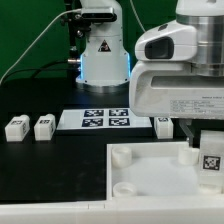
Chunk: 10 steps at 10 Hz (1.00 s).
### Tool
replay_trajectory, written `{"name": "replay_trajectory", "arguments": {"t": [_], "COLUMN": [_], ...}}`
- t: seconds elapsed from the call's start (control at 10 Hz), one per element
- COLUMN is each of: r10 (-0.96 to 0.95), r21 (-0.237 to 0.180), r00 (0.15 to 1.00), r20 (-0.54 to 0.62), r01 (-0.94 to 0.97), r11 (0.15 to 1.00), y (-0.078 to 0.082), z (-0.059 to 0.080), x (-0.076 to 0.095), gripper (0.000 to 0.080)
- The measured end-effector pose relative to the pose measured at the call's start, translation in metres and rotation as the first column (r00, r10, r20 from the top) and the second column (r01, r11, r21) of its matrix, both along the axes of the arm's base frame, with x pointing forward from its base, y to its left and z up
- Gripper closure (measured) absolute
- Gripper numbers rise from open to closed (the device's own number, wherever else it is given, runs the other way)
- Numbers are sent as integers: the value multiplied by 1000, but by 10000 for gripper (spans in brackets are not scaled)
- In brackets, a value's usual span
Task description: Assemble one leg
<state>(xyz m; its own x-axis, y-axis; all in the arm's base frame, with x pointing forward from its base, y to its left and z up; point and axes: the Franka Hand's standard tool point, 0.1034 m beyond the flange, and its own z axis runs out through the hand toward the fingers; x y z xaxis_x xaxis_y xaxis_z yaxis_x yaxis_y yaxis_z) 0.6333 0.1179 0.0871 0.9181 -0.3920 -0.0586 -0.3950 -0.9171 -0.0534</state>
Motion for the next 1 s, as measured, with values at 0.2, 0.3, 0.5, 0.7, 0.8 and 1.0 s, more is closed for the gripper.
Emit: {"name": "replay_trajectory", "arguments": {"t": [0.2, 0.3, 0.5, 0.7, 0.8, 1.0], "r10": [-320, -425, -597, -682, -777, -925], "r21": [39, 63, 47, 38, 26, 45], "r00": [947, 905, 801, 729, 625, 363], "r20": [-18, -25, -51, -63, -80, -108], "r01": [321, 426, 599, 684, 780, 932], "r11": [946, 903, 799, 728, 625, 360], "y": [-3, -5, -3, -3, -3, 0], "z": [-1, 0, 0, -1, -1, -2], "x": [0, -2, -2, -2, -2, -2], "gripper": [506, 506, 506, 506, 506, 506]}}
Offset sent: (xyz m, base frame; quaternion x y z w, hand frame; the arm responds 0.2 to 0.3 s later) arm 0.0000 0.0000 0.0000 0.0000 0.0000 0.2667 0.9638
